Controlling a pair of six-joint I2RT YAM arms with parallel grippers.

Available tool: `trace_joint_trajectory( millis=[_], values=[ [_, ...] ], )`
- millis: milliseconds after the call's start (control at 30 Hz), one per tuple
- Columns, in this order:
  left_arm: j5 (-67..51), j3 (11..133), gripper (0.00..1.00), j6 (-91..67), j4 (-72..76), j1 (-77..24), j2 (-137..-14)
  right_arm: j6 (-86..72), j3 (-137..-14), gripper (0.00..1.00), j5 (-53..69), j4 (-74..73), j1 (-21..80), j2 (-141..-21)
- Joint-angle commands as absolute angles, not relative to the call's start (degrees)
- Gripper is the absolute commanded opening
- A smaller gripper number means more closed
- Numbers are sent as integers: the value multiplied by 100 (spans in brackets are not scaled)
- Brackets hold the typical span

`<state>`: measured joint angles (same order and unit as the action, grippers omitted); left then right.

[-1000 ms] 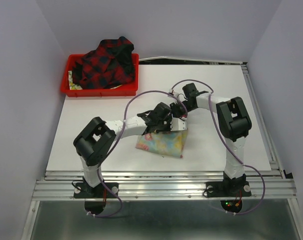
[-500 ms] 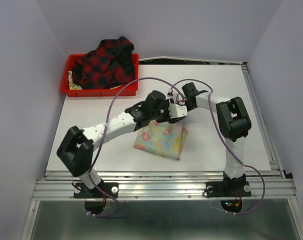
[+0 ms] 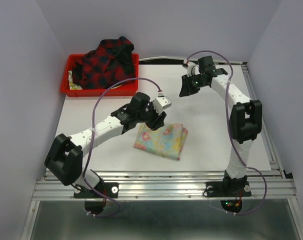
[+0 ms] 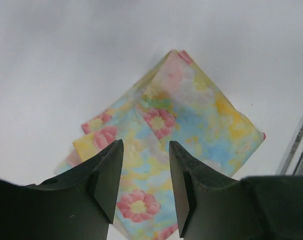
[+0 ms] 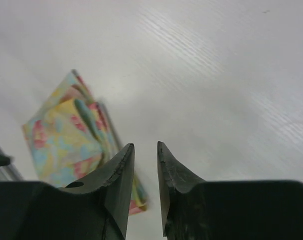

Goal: Fold and stack the skirts
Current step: Neatly place the folded skirt to the corner

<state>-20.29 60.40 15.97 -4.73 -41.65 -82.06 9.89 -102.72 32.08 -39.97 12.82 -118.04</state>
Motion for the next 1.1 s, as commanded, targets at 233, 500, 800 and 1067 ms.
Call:
trace_joint_trajectory(
  millis=[233, 500, 800, 1067],
  values=[
    [-3472, 5792, 51, -826, 949, -3252, -9367, -1562, -6999, 40, 5625, -2841, 2100, -9748],
    [-3419, 6038, 49, -1055, 1134, -2708, -10616, -1266, -6206, 42, 5178, -2646, 2040, -10537],
    [-3524, 6521, 52, -476, 871, -2593, -10444, -336, -6696, 43, 2867, -3137, 1503, -11110],
    [-1874, 6863, 63, 606, -578, -3040, -9001, -280, -7550, 63, 3523, -3832, 1503, -10355]
  ],
)
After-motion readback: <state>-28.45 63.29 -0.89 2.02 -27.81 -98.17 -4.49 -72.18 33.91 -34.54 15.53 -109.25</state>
